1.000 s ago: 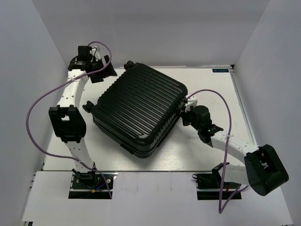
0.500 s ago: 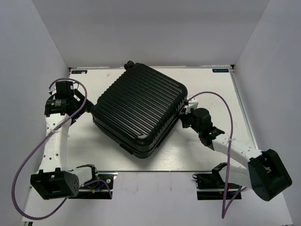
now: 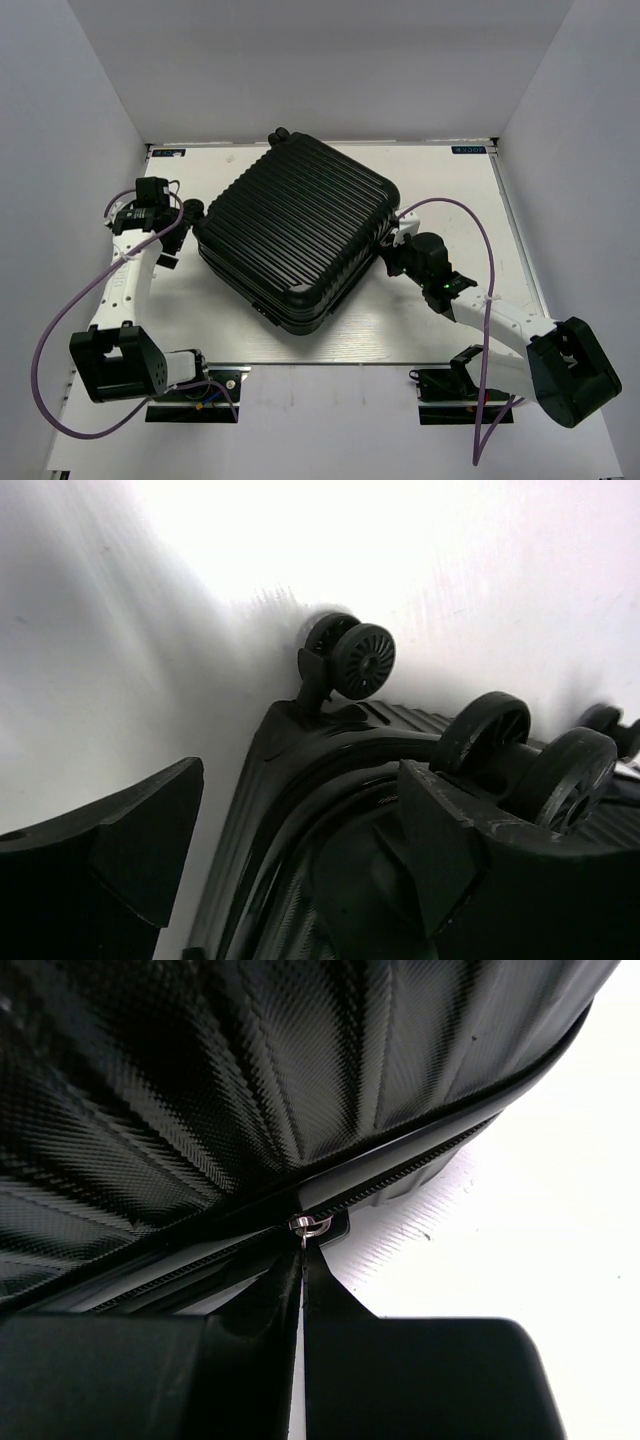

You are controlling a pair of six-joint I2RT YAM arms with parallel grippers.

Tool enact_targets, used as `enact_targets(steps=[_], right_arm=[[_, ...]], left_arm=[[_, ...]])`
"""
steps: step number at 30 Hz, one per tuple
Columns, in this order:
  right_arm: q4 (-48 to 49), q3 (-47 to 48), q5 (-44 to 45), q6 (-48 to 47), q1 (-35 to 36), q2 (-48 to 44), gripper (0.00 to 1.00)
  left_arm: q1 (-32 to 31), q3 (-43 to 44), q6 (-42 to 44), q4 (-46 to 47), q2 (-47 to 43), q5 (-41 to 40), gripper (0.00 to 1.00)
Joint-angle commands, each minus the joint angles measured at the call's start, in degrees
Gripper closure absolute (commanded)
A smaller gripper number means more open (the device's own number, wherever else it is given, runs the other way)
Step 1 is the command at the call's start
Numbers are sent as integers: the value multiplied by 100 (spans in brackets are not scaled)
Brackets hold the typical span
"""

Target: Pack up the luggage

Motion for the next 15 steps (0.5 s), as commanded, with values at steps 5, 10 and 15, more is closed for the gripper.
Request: enact_targets(steps=[5, 10, 15], right_arm=[[-13, 67, -155, -67, 78, -32, 100], [40, 76, -181, -102, 78, 73, 100], [49, 85, -147, -155, 60, 100, 100]], left_arm=[[-128, 173, -201, 644, -686, -240, 14], [-119, 262, 46, 705, -908, -304, 10], [-127, 376, 108, 863, -435, 169, 7]])
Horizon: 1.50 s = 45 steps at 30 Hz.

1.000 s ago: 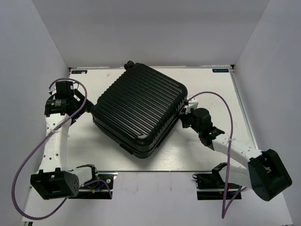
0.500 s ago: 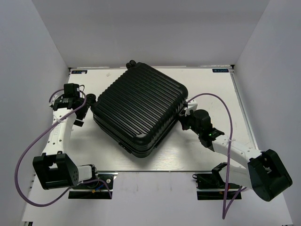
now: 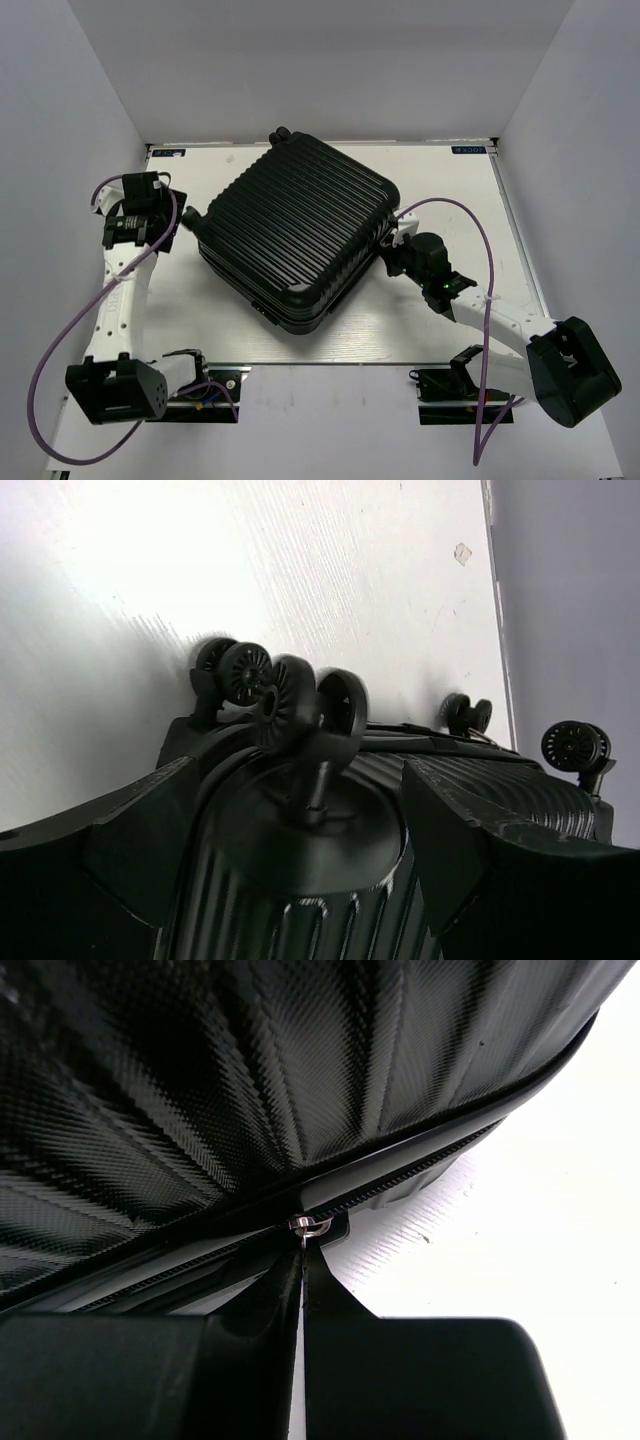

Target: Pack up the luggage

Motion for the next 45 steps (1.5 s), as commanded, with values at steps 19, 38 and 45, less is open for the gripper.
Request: enact_targets(steps=[19, 38, 45], right_arm=[[187, 12, 917, 356, 14, 38, 100], [960, 742, 148, -670, -1339, 1022, 100], [1591, 812, -1134, -1358, -2015, 1347, 100]], left_arm=[[-407, -352, 396, 1767, 1719, 1312, 100], [120, 1914, 3437, 2005, 4116, 2250, 100], [129, 3637, 4361, 1751, 5409, 2761, 100]])
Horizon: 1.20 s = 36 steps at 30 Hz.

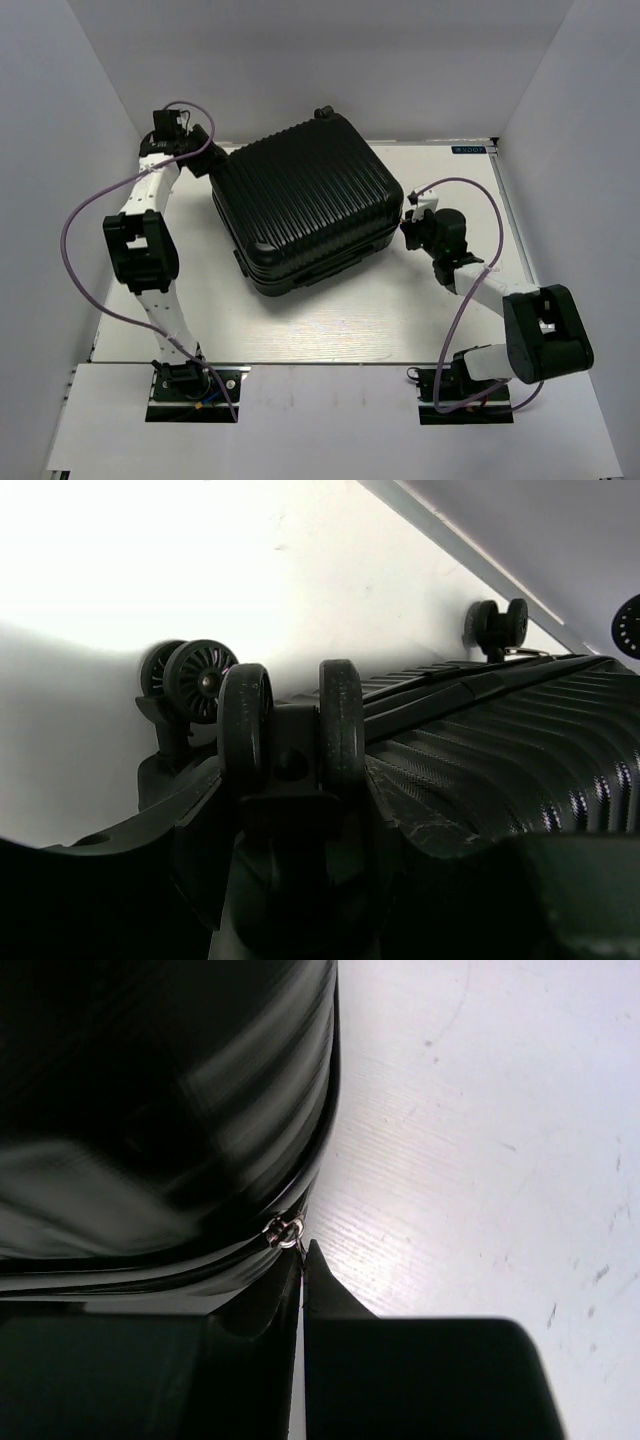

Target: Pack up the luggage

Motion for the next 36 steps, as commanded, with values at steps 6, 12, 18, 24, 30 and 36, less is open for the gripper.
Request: enact_targets(steps=[6, 12, 18, 24, 30, 36], right_arm=[[1135, 874, -2013, -661, -785, 1004, 100], [1400, 2183, -3246, -995, -944, 2172, 100], [2093, 3920, -3223, -715, -962, 3682, 100], [2368, 5891, -3257, 22, -909, 5255, 100], [2631, 6757, -3783, 595, -690, 5919, 100], [3201, 4273, -4549, 288, -390, 4392, 100]], left_arm=[[90, 911, 1786, 109, 1102, 193, 100], [54, 1603, 2067, 66, 1620, 685, 100], [-86, 1993, 2076, 118, 2078, 1107, 100], [-350, 2395, 2374, 101, 2429, 1125, 100], [-473, 2467, 2234, 241, 2685, 1352, 100], [-912, 2740, 2375, 249, 2861, 1476, 100]])
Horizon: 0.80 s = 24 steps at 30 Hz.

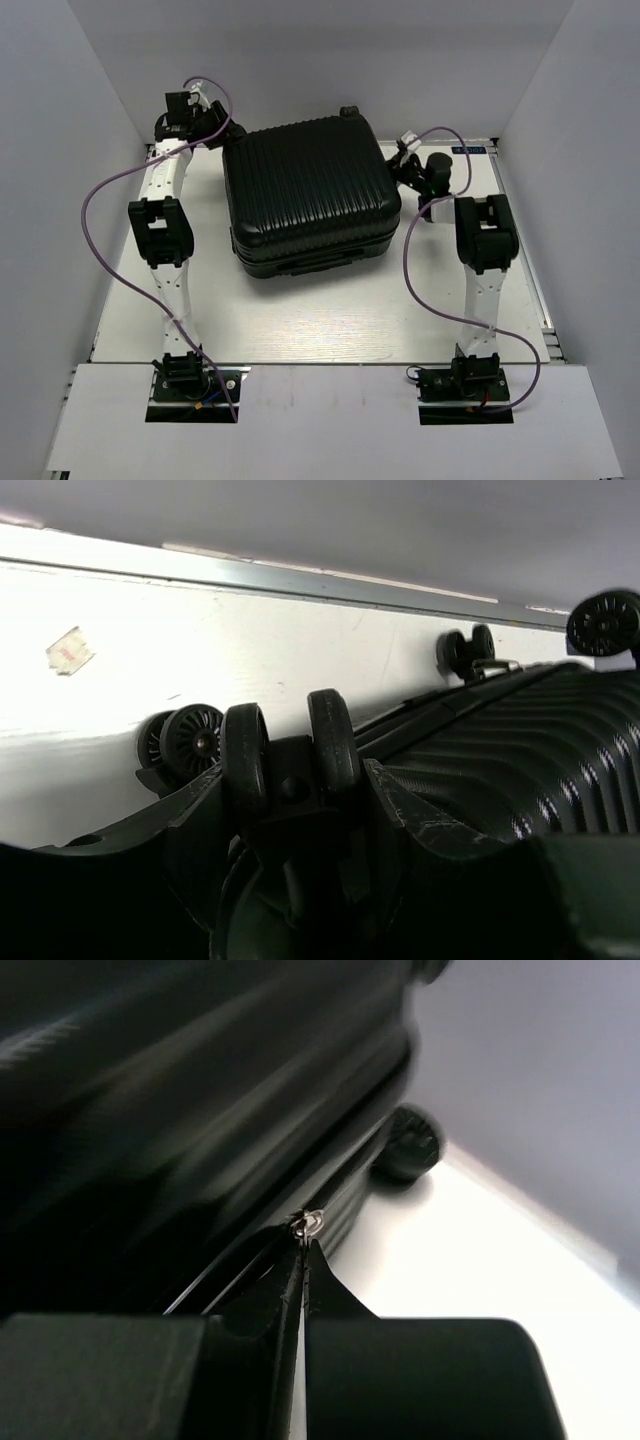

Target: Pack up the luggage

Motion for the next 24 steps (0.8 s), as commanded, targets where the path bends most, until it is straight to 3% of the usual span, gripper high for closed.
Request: enact_targets(steps=[1, 9, 16, 21, 22, 24], right_arm=[[1273, -1259, -1220, 34, 473, -1424, 100], [881, -3939, -1284, -54, 983, -3524, 100], [-5, -5190, -731, 114, 1440, -4933, 100], [-1377, -5551, 1209, -212, 1660, -5883, 100], [-1413, -5568, 2440, -142, 1643, -5918, 100], [-1650, -5525, 3553, 244, 1582, -5945, 100]], left_arm=[[-751, -248, 1217, 147, 618, 213, 100], [-1357, -177, 925, 455, 733, 732, 100], [-1630, -327, 811, 639, 593, 1039, 100], [-1674, -765, 732, 815, 320, 1153, 100], [-1674, -827, 715, 894, 302, 1163, 100], [-1682, -1011, 741, 982, 188, 1251, 100]])
